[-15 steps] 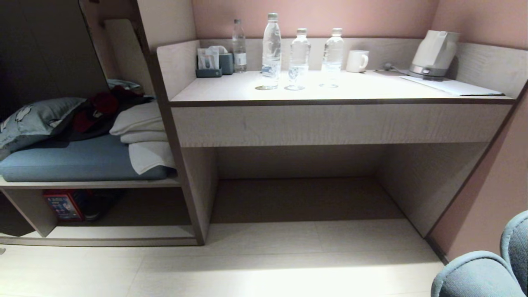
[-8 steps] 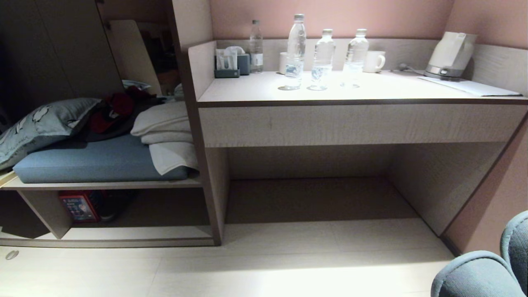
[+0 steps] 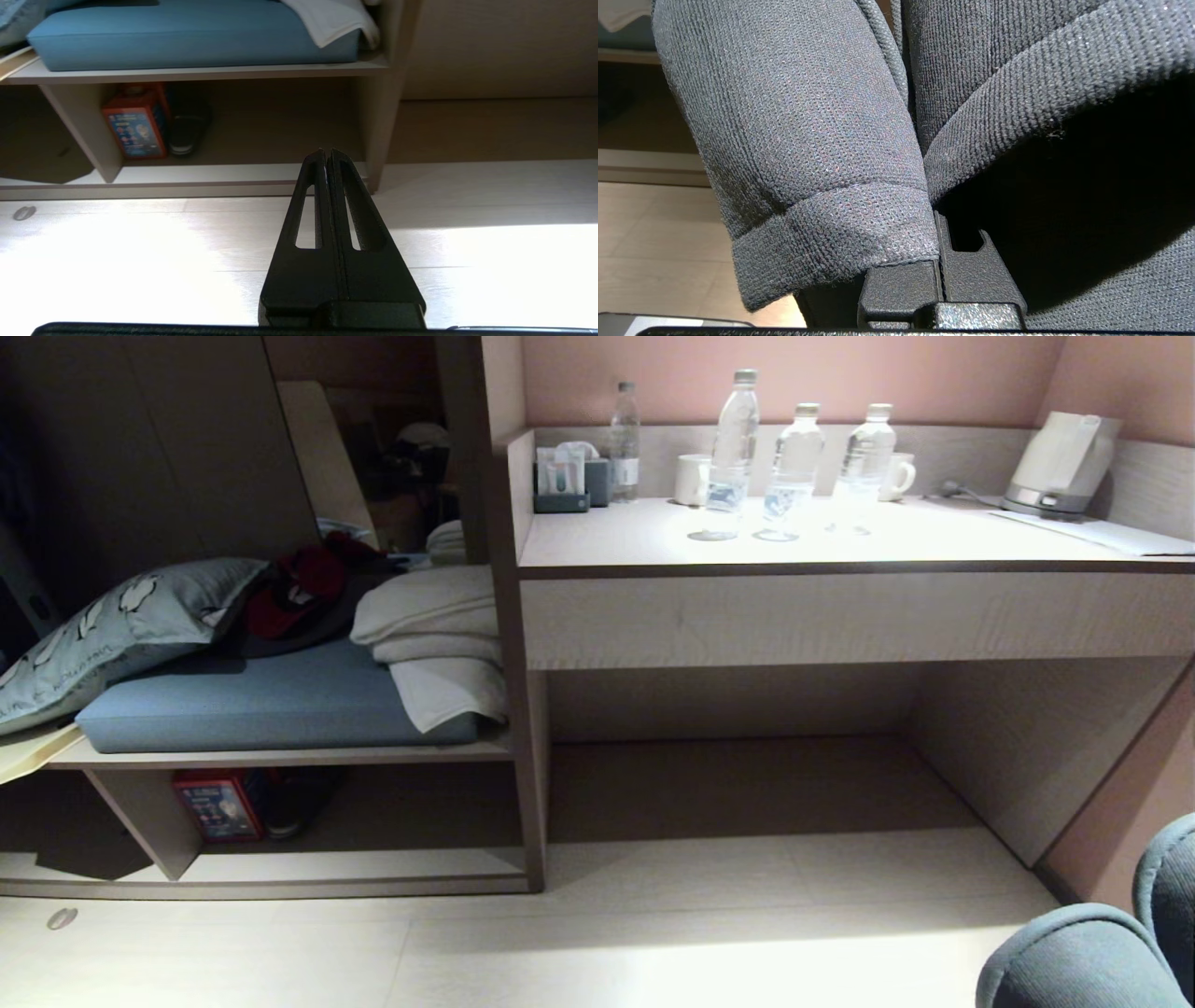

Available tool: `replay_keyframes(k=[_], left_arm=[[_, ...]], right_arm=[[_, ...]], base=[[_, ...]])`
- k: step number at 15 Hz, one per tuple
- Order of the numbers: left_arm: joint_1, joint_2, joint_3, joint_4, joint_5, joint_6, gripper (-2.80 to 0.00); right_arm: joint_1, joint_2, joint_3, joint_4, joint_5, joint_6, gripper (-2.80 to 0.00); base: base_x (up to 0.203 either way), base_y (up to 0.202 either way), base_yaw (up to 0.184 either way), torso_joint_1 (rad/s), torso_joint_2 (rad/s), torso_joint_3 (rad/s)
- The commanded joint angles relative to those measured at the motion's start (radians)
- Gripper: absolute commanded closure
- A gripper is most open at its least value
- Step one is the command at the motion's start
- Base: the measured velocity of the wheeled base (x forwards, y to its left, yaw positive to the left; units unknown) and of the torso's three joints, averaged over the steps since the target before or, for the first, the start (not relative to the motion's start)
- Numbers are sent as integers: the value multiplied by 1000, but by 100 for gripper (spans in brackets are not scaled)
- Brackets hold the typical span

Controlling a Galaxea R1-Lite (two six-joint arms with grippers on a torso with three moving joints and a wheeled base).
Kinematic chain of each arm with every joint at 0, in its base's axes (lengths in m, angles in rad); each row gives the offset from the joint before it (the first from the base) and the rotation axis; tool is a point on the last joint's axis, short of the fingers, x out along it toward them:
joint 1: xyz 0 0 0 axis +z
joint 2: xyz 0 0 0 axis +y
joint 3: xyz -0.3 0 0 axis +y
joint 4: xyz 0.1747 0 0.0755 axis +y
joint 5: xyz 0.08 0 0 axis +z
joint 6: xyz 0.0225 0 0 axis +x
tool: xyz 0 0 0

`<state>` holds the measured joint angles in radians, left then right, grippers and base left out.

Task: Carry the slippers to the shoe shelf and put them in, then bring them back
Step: Place the slippers into the shoe cabinet

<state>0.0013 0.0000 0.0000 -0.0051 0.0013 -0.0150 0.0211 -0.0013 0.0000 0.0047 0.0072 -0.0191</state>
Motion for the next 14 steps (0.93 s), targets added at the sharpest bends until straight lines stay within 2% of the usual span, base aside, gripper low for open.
replay_keyframes(k=[1, 14], left_arm=[[0, 0, 0, 1, 0, 0, 0], [0, 0, 0, 1, 0, 0, 0]], right_arm=[[0, 1, 0, 0, 0, -1, 0], [0, 1, 0, -2, 0, -1, 0]], base=[[0, 197, -1, -1, 2, 5], [0, 196, -1, 2, 2, 2]])
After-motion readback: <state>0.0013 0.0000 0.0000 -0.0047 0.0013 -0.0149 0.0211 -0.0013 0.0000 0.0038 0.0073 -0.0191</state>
